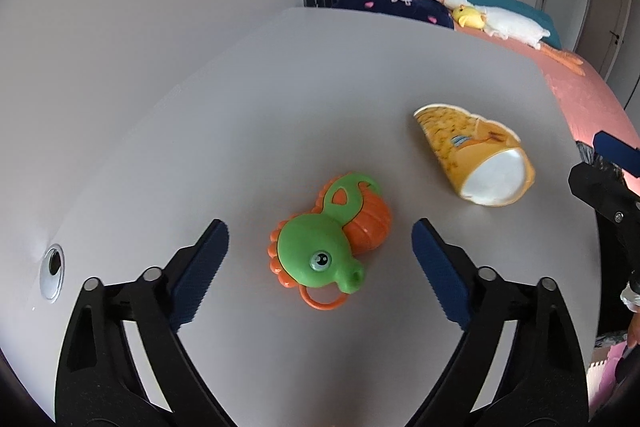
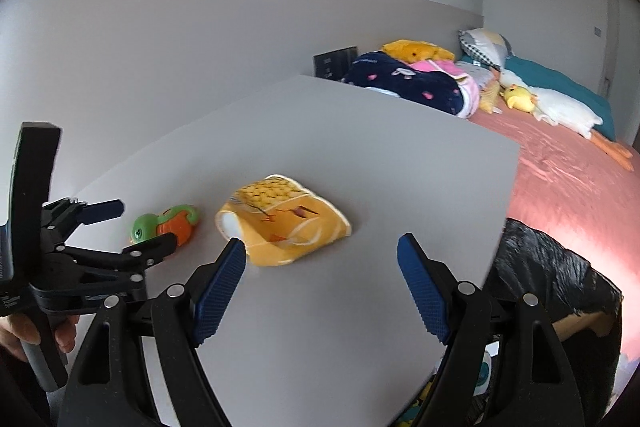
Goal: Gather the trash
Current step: 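Grasp the green-and-orange turtle with the left gripper while the right gripper grasps the corn plate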
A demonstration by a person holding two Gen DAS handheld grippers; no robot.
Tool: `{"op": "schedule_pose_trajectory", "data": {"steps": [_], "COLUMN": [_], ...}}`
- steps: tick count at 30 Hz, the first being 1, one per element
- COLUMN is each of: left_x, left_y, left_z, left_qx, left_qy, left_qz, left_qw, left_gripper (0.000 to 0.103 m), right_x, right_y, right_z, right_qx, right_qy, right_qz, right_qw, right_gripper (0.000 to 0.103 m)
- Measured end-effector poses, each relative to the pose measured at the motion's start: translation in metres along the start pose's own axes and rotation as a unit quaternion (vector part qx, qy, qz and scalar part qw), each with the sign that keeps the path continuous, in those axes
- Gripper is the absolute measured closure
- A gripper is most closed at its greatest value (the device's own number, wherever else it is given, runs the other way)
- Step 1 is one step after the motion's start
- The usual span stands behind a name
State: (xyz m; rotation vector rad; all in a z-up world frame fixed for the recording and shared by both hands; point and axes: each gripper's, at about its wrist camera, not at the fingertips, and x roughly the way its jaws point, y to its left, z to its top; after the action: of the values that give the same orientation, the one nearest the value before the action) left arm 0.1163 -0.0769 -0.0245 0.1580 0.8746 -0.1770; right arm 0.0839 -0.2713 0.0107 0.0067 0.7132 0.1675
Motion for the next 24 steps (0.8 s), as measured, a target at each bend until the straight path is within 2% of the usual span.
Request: {"op": "schedule_pose_trajectory", "data": {"steps": [7,16,18,24], "left_x": [0.017,0.016,0.016,0.015], "left_y": [0.013,0.027,0.029,0.03], "left_z": [-0.004,-0.005,-0.005,-0.006], "left_qx": [-0.013,-0.024,-0.029,-0.035], "left_qy": [0.023,0.016,0.015,0.013], "left_qz": [-0.007,-0.013,-0.015,-0.011], "left_qw": [0.9996,0.9995,0.9994,0.9992], "left_gripper": [0.031,0.05,0.05,0.05], "right_x": [0.022,0.051,0.053,0.053], "right_y": [0.02,0.043,0.048,0.057], "right_z": [0.01,0.012,0.012,0.012], "right_qx": [-0.028,-0.079,-0.093,-0.131], "right_qy": [0.022,0.053,0.051,0.055], "right_qz": [0.012,0.022,0.016,0.009], "right_qw": [0.999,0.995,0.994,0.99], "right_gripper": [0.024,0.061,0.069,0.08]}}
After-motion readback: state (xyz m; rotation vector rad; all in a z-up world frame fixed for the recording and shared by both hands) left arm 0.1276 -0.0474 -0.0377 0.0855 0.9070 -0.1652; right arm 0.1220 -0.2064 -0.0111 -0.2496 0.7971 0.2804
